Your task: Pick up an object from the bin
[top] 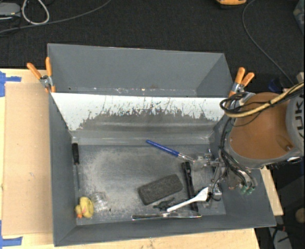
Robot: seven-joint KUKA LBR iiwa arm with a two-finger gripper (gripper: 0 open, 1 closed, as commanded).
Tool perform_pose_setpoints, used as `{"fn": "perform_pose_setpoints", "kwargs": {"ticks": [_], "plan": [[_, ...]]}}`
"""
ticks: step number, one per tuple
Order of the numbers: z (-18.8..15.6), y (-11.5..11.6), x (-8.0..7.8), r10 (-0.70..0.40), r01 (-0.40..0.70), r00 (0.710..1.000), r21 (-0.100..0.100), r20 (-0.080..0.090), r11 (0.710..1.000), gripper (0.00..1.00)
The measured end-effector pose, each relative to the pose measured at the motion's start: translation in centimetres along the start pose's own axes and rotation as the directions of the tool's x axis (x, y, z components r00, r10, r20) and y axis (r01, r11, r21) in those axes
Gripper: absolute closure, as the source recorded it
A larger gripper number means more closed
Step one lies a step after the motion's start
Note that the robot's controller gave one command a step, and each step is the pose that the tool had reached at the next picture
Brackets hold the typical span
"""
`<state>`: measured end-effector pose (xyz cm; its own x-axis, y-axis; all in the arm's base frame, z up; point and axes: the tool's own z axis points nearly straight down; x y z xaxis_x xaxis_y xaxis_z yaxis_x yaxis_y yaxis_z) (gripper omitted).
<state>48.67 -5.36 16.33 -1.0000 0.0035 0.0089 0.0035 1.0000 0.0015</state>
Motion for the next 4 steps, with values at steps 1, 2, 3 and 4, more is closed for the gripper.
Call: {"fn": "perform_pose_setpoints", "kwargs": {"ticks": [1, 2, 3, 4], "plan": [[-0.3, 0.0, -0.2, -0.003, 0.003, 1.000, 0.001, 0.007, 1.000, 0.00], [6.3, -2.1, 0.2, -0.148, 0.148, 0.989, 0.001, 0.007, 0.989, 0.00], [8.9, -2.3, 0.1, -0.185, 0.185, 0.983, 0.003, 0.014, 0.983, 0.00], [6.7, -2.6, 0.0, -0.431, 0.431, 0.902, 0.002, 0.005, 0.902, 0.00]]}}
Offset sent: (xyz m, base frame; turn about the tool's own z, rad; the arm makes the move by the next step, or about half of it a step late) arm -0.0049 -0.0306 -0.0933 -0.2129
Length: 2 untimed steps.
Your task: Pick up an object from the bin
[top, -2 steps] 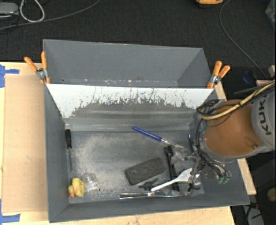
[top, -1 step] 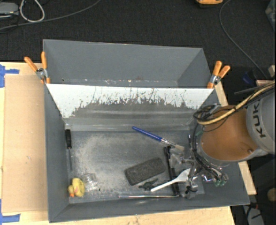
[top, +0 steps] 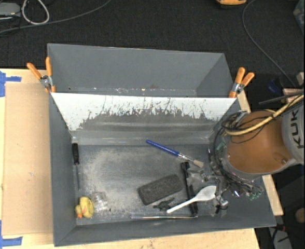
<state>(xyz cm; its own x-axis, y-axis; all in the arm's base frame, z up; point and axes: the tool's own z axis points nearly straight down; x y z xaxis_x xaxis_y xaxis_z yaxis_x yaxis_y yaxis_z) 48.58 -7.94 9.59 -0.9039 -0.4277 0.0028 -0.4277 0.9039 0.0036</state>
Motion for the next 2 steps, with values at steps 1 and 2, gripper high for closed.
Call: {"fn": "perform_pose_setpoints", "kwargs": {"ticks": [1, 2], "plan": [[2.33, -0.86, -0.22, -0.075, 0.075, 0.997, 0.005, 0.011, 0.997, 0.00], [2.51, 0.01, 0.37, -0.232, 0.232, 0.973, 0.002, 0.007, 0.973, 1.00]]}}
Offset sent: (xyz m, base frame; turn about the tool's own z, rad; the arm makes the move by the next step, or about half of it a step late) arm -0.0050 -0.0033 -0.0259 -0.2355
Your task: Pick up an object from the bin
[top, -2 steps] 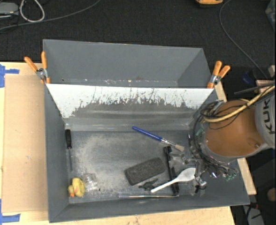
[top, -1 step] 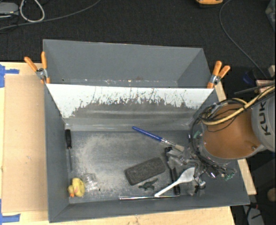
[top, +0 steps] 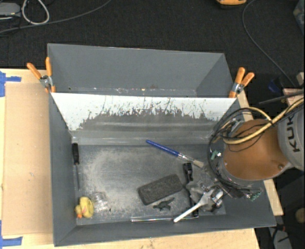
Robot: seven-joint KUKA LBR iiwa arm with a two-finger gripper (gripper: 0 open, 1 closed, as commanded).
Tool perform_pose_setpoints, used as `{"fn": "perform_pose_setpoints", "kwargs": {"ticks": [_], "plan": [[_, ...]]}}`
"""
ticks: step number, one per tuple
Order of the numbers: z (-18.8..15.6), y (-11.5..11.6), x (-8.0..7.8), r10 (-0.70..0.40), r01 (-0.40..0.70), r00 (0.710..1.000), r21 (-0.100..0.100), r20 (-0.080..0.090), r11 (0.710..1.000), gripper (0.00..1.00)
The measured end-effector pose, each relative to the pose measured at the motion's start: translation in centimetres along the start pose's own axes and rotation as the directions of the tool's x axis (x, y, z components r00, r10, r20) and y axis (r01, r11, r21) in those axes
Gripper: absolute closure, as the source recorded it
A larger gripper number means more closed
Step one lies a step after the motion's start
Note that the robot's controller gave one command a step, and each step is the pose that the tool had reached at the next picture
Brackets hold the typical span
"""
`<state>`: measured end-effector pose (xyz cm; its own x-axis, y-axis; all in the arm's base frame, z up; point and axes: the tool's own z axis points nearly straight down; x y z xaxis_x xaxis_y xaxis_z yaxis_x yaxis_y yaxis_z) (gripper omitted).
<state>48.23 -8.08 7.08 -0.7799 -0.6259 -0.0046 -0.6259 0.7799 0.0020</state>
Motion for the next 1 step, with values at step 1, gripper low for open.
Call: {"fn": "perform_pose_setpoints", "kwargs": {"ticks": [1], "plan": [[-0.04, 0.01, 0.00, -0.001, 0.001, 1.000, 0.000, 0.000, 1.000, 1.00]]}}
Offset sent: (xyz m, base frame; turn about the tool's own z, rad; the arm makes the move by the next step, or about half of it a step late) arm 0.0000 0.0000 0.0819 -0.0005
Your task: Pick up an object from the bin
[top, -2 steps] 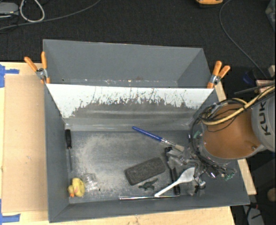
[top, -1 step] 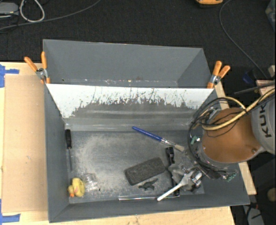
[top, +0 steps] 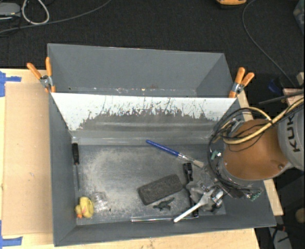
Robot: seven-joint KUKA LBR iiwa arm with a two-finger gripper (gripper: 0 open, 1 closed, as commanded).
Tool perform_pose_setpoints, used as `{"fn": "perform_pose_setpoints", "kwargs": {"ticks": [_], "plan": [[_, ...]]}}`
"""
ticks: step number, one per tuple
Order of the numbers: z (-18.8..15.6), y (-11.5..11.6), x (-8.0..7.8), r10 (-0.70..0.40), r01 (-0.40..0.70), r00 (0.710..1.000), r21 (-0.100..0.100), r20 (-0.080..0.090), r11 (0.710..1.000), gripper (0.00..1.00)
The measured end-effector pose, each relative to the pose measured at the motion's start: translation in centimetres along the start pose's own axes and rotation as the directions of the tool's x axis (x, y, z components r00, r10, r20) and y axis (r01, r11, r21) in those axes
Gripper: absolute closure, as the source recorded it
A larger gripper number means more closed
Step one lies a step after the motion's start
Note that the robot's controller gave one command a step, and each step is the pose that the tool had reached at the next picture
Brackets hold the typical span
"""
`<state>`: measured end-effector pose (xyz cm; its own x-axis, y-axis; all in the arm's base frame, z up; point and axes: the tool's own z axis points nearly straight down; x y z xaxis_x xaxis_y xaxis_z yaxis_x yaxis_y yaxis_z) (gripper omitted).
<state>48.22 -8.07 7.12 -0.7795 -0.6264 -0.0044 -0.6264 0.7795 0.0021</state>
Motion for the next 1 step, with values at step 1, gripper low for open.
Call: {"fn": "perform_pose_setpoints", "kwargs": {"ticks": [1], "plan": [[-3.64, 0.28, 0.17, 0.003, -0.003, 1.000, -0.009, -0.007, 1.000, 1.00]]}}
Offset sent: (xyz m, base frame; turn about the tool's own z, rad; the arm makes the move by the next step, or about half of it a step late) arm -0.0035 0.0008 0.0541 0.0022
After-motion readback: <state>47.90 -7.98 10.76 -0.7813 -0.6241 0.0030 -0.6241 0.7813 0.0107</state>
